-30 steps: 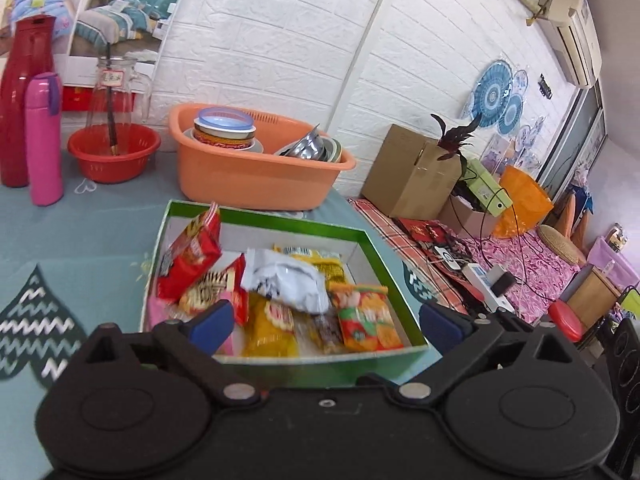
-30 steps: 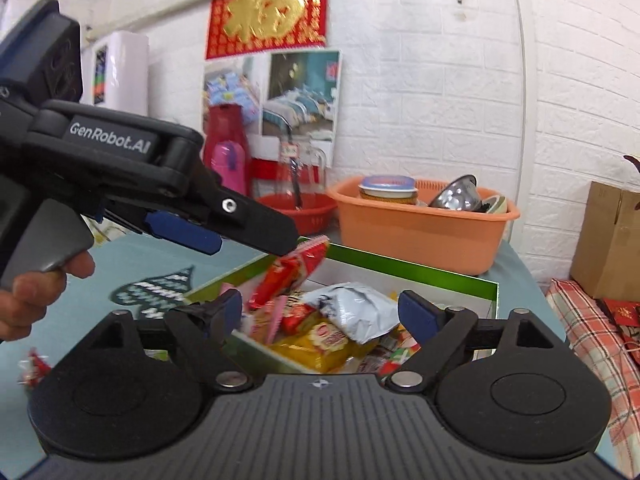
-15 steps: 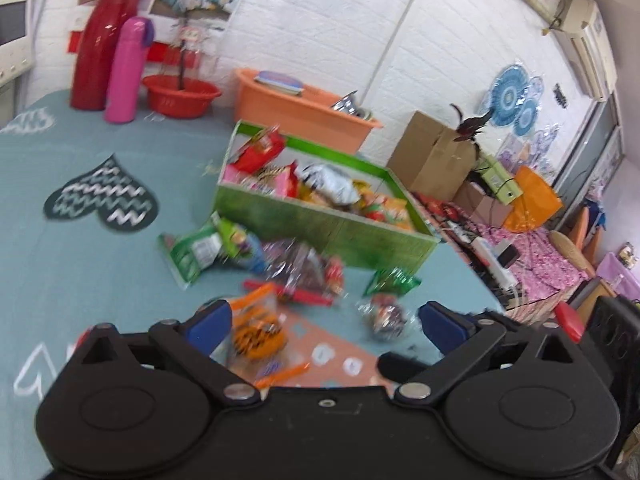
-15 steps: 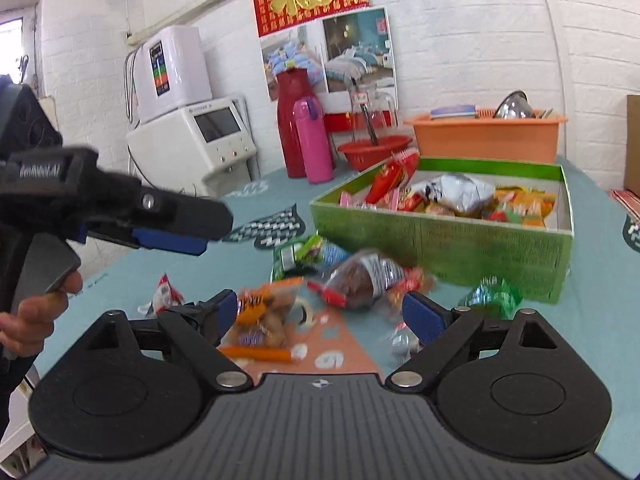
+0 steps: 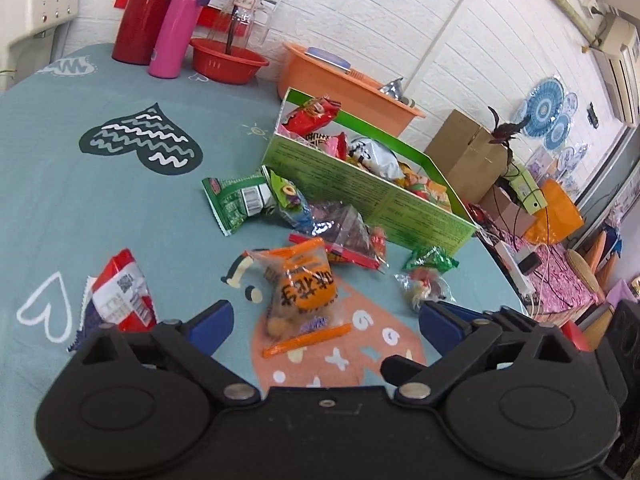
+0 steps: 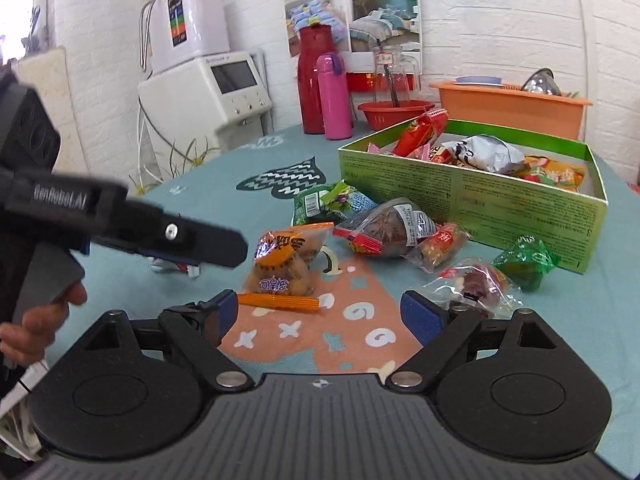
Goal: Organize snacks
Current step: 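Move the left gripper down to the orange snack bag with black lettering, then grasp the orange snack bag with the left gripper and lift it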
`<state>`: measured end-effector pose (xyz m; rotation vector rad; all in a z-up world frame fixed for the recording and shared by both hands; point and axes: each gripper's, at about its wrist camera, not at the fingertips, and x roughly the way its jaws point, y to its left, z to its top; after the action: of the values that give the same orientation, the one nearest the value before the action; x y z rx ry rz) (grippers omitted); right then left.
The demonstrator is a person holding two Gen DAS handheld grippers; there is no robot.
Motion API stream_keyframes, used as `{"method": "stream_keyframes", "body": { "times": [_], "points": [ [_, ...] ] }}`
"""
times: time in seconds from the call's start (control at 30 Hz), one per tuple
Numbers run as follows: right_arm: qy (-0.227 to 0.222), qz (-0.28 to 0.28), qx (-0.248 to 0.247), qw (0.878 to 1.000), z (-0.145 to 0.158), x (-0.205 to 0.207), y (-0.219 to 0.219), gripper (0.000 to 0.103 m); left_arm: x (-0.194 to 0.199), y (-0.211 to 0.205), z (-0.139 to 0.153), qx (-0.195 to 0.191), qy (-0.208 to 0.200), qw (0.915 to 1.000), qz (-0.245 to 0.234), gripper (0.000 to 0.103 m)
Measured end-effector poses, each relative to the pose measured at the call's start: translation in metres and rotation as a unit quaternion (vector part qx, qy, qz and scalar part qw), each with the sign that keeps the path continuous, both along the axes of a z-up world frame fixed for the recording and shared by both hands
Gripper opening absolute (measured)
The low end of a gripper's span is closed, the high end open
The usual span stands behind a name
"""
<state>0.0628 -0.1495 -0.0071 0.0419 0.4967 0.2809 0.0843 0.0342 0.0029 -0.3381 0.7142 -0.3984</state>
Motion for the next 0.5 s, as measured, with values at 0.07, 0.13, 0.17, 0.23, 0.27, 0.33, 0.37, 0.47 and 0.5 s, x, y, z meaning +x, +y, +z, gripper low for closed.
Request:
{"method": "stream_keyframes", "body": {
  "times": [0.07,0.13,0.17,0.23,0.27,0.33,0.37,0.47,0.5],
  "points": [
    [-0.010,-0.025,-0.010,1.000,0.004,-0.001,-0.005,0.103,0.008,-0.004,0.000,0.008,-0.003,1.0000,-0.002,0.103],
    [-0.025,-0.067,-0.018,0.997,0.008,0.000,-0.017,0.103,0.016,-0.012,-0.003,0.023,-0.001,0.9997,-0.004,0.103],
    [-0.027,-0.084,-0.023,0.996,0.009,0.001,-0.021,0.103,0.020,-0.016,-0.005,0.030,0.002,0.9995,-0.005,0.103],
    [-0.013,-0.109,-0.033,0.993,0.008,0.010,-0.031,0.103,0.028,-0.023,-0.011,0.032,0.010,0.9994,-0.010,0.103],
    [-0.005,-0.115,-0.037,0.993,0.006,0.015,-0.035,0.103,0.031,-0.025,-0.015,0.029,0.015,0.9994,-0.012,0.103],
    [0.008,-0.124,-0.044,0.991,0.001,0.024,-0.038,0.103,0.035,-0.027,-0.020,0.031,0.026,0.9991,-0.009,0.101],
    [0.014,-0.129,-0.047,0.990,-0.001,0.028,-0.039,0.103,0.037,-0.026,-0.022,0.032,0.031,0.9990,-0.007,0.098],
    [0.036,-0.146,-0.053,0.987,-0.007,0.039,-0.042,0.103,0.042,-0.025,-0.025,0.028,0.041,0.9988,-0.003,0.085],
    [0.043,-0.151,-0.052,0.986,-0.009,0.043,-0.042,0.103,0.043,-0.025,-0.025,0.029,0.041,0.9987,-0.002,0.082]
  ]
}}
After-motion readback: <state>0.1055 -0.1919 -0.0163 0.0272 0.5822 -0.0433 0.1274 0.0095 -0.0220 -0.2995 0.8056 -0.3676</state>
